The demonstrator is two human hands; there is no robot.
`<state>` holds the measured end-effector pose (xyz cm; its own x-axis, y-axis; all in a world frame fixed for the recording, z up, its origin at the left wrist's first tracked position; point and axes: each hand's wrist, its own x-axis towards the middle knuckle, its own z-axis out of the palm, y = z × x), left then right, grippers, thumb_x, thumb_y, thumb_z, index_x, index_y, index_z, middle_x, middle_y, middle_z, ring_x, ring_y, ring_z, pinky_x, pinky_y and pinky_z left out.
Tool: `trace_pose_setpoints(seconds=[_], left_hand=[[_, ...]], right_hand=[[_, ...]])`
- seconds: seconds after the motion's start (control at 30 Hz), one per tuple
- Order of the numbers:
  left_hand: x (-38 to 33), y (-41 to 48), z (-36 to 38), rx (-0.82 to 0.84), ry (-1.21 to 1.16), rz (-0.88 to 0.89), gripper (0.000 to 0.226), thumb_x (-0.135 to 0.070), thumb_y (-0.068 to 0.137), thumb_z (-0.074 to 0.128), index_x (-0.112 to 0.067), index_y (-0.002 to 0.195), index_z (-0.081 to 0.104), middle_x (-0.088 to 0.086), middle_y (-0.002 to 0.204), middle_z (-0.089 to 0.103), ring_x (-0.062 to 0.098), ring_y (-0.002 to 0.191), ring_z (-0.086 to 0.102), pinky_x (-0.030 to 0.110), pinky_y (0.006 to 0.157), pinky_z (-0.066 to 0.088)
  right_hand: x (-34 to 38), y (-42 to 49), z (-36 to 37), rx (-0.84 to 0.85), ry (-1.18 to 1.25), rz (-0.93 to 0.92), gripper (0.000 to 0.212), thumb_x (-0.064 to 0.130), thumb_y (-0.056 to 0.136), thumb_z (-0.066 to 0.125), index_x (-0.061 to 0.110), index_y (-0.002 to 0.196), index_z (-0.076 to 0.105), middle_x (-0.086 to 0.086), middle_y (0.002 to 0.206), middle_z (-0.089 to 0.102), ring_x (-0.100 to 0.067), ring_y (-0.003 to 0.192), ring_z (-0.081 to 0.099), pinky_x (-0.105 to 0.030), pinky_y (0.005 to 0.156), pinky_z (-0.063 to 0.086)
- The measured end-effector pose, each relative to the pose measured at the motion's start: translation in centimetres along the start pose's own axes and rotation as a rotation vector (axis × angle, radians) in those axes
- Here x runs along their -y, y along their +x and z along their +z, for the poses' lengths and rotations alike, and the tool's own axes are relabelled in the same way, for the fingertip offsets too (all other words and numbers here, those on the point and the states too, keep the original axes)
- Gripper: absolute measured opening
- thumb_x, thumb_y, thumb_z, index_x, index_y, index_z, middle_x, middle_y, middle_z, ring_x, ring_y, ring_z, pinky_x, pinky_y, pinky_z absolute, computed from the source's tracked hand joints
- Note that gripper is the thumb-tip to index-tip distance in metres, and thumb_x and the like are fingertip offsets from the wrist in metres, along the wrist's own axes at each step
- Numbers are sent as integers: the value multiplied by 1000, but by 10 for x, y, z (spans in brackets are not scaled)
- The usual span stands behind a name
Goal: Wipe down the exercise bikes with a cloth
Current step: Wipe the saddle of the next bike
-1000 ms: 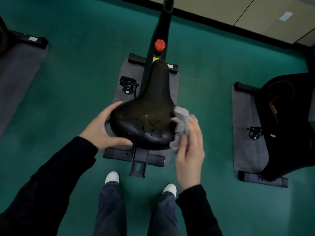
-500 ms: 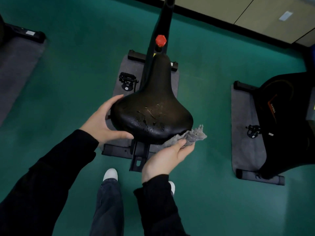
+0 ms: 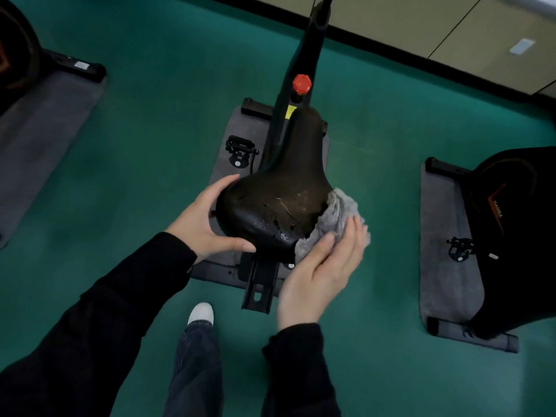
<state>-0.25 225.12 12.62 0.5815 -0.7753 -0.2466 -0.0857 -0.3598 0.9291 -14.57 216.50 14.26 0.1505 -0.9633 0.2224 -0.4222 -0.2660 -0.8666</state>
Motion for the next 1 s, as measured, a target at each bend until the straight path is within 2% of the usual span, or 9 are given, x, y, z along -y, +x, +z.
trace_pose_setpoints(seconds=[0.1,0.27,0.33,0.47,0.57,0.63,0.73,0.9,1.0], left_hand=[[0,-1,1,-10,-24,-2,107,-51,37,84,-46,131,33,-13,139,42,2,127,41,22,104,34],[1,-2,0,-3,-20,-3,112,-54,38,80,-40,137,30,-11,141,40,1,129,38,22,105,34],[1,-2,1,0,-23,-9,113,-54,38,80,-39,138,30,-9,142,39,4,130,37,24,106,34],[2,-1,1,0,-31,-5,115,-55,39,80,-37,140,29,-8,144,38,6,133,34,30,110,32],[4,-4,3,-33,-46,5,110,-56,39,80,-45,135,28,-9,145,36,6,134,33,40,113,30],[5,-8,8,-91,-68,16,105,-60,38,79,-51,129,28,-10,143,37,5,134,33,42,113,31],[10,-20,20,-202,-113,29,99,-61,44,77,-53,129,26,-11,143,37,4,135,32,41,113,31],[12,-30,36,-302,-148,-15,99,-66,46,74,-65,128,18,-18,147,27,-2,137,23,37,115,25],[14,-32,41,-362,-174,-31,98,-64,47,77,-64,127,21,-18,143,32,0,135,28,42,112,32]], right_hand=[[-2,13,-7,140,-136,-206,39,24,100,37,6,131,52,-10,140,47,-25,136,36,-52,110,30],[-4,15,-19,363,-224,-571,30,19,98,48,10,123,62,-8,128,58,-23,125,50,-49,105,37],[-5,37,-22,408,-221,-570,29,16,95,53,6,120,63,-11,124,61,-25,120,54,-44,104,40],[13,74,-12,458,-224,-292,26,14,94,56,4,117,64,-9,118,65,-23,112,59,-38,101,44],[30,62,0,547,-245,-427,24,11,94,56,6,115,66,-8,120,65,-23,118,57,-34,104,41],[32,48,-3,656,-248,-574,26,13,94,55,8,117,65,-8,126,62,-20,125,52,-32,107,38],[21,53,-20,760,-235,-673,28,19,94,55,11,119,65,-5,130,59,-17,127,50,-32,107,38],[16,69,-24,690,-220,-583,26,12,90,61,4,114,66,-11,125,61,-22,123,54,-37,106,39],[31,59,-6,789,-205,-616,28,10,91,61,7,119,65,-9,130,58,-20,128,49,-33,110,35]])
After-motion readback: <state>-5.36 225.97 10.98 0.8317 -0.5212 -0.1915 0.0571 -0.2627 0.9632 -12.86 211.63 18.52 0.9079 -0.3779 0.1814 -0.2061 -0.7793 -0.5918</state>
